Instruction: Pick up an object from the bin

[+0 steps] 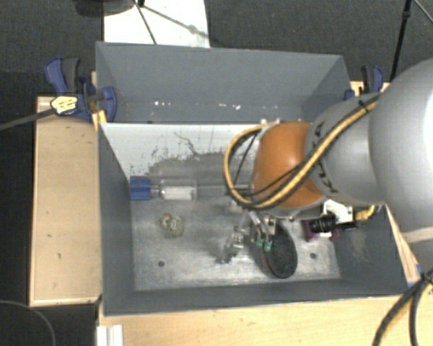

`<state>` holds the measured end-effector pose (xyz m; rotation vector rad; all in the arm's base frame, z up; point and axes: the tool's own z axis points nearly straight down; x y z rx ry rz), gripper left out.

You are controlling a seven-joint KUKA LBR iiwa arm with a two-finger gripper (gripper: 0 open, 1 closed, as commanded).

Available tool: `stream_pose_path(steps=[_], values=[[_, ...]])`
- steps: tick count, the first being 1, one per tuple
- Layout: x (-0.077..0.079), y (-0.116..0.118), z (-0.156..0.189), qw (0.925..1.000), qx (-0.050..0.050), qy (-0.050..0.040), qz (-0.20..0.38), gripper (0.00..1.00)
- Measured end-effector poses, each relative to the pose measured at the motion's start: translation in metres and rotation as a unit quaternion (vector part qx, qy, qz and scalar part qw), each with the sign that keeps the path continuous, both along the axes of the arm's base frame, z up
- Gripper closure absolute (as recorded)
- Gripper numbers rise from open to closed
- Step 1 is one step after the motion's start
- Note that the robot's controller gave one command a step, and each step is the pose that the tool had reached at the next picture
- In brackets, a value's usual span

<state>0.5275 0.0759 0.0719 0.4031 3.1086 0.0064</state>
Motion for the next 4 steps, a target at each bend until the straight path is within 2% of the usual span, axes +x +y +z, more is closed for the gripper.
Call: stream_pose_path(steps=[1,2,3,4], values=[[-0.024,-0.059,0.036,0.9945,-0.003,0.0037,0.105,0.0],[-0.018,-0.136,0.001,0.9767,0.005,0.0019,0.215,0.0],[-0.03,-0.16,0.003,0.9474,-0.002,0.0035,0.32,0.0],[-0.037,-0.218,0.038,0.8655,-0.005,0.0004,0.501,0.0]])
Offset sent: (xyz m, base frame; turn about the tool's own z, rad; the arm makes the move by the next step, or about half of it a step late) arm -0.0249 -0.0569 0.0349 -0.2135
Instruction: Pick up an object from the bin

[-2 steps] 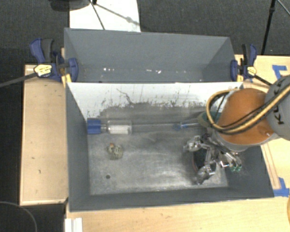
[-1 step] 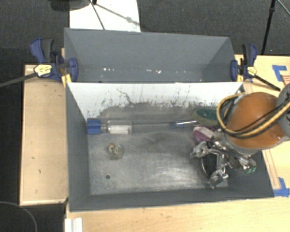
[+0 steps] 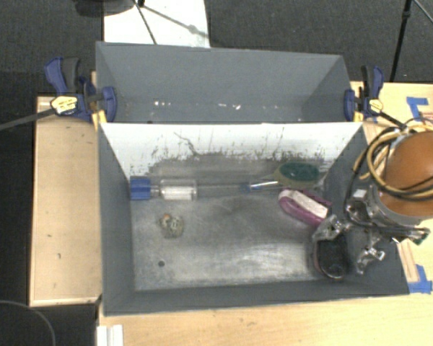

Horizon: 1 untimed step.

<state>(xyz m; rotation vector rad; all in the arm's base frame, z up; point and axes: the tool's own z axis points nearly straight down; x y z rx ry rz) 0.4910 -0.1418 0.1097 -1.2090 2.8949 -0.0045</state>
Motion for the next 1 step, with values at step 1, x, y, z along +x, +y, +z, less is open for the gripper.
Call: stream_pose_path(steps=[1], values=[[-0.0001,0.0027,-0.0006,1.0,0.002,0.0015,-0.002,1.0]])
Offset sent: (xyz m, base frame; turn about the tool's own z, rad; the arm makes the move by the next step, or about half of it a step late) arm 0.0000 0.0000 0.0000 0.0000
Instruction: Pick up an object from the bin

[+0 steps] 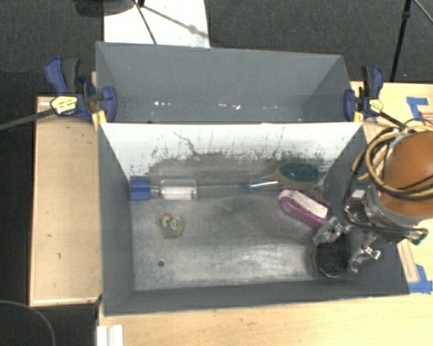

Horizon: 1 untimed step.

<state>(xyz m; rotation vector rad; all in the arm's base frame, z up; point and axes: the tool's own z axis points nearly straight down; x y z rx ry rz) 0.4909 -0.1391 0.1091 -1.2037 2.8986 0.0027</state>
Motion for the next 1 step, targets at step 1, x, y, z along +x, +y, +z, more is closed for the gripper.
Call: stream_pose_path(steps=[1], values=[[0.017,0.0164,0.1086,1.0,-0.002,-0.0046,-0.005,1.0]])
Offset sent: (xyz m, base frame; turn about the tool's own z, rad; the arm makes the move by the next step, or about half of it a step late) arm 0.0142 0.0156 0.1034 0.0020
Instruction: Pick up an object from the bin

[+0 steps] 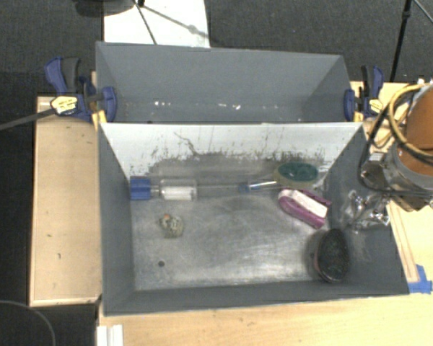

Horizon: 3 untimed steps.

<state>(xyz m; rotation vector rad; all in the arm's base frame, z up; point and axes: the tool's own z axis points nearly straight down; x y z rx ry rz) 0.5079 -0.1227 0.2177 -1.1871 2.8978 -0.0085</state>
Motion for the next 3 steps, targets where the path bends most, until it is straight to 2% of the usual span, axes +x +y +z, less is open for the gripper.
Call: stream_pose_path(steps=[1,2,3], values=[[-0.002,0.0,-0.005,1.0,0.001,0.0049,-0.003,0.0],[-0.026,0.001,-0.145,0.9839,0.008,-0.0027,0.179,0.0],[-0.026,0.0,-0.145,0.9841,0.007,-0.0022,0.177,1.0]])
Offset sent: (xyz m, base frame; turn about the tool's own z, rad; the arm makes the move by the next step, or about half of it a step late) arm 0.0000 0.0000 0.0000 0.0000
